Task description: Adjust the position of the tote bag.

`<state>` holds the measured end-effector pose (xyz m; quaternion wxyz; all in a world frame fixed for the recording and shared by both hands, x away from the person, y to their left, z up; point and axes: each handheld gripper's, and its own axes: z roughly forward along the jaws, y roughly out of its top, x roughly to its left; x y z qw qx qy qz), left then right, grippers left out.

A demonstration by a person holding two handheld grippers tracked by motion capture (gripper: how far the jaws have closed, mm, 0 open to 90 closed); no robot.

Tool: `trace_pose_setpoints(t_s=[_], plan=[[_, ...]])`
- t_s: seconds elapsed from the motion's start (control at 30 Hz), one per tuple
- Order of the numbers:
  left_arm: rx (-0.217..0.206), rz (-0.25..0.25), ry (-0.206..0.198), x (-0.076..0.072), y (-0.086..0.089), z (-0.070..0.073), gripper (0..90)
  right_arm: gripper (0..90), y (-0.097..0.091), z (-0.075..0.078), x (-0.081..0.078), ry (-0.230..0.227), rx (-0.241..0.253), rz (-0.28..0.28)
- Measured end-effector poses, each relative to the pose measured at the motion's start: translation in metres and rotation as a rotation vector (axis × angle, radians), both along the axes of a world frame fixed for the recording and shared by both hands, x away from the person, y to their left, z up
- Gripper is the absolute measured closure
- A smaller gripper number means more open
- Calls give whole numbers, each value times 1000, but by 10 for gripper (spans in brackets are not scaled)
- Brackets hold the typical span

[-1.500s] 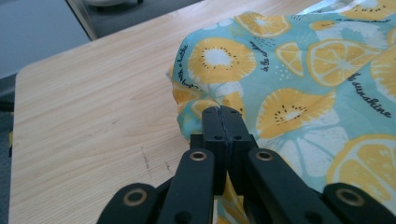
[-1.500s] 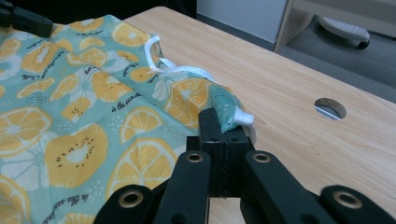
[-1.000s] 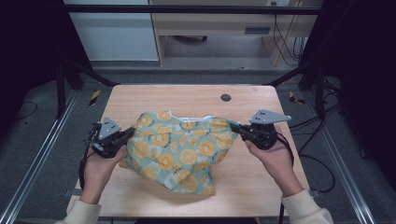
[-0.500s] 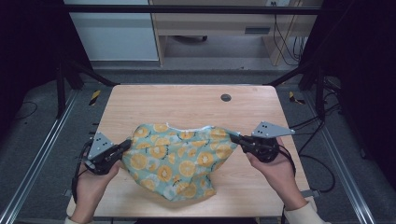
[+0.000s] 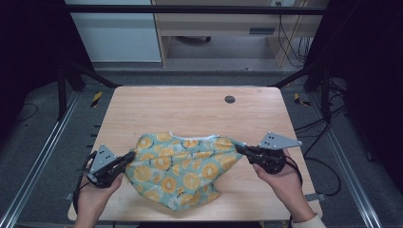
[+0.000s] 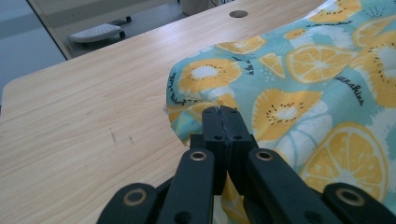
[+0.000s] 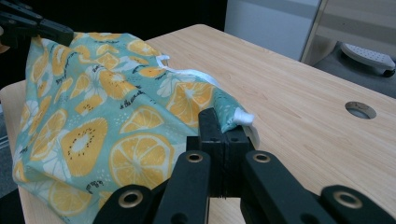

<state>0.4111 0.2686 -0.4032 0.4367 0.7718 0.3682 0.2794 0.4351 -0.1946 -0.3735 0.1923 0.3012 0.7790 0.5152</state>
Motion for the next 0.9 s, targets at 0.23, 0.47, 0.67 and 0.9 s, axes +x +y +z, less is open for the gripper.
trace_pose_setpoints(t_s=[0.23, 0.47, 0.67, 0.9], plan=[[-10, -9, -1, -4, 3, -2, 900, 900, 0, -2, -5, -4, 13, 14], [12, -25, 27, -6, 5, -11, 900, 900, 0, -9, -11, 4, 27, 46], [58, -52, 78, -6, 3, -24, 900, 900, -3, -25, -19, 24, 62, 89], [102, -72, 127, -2, -1, -36, 900, 900, -2, -54, -20, 88, 65, 176]])
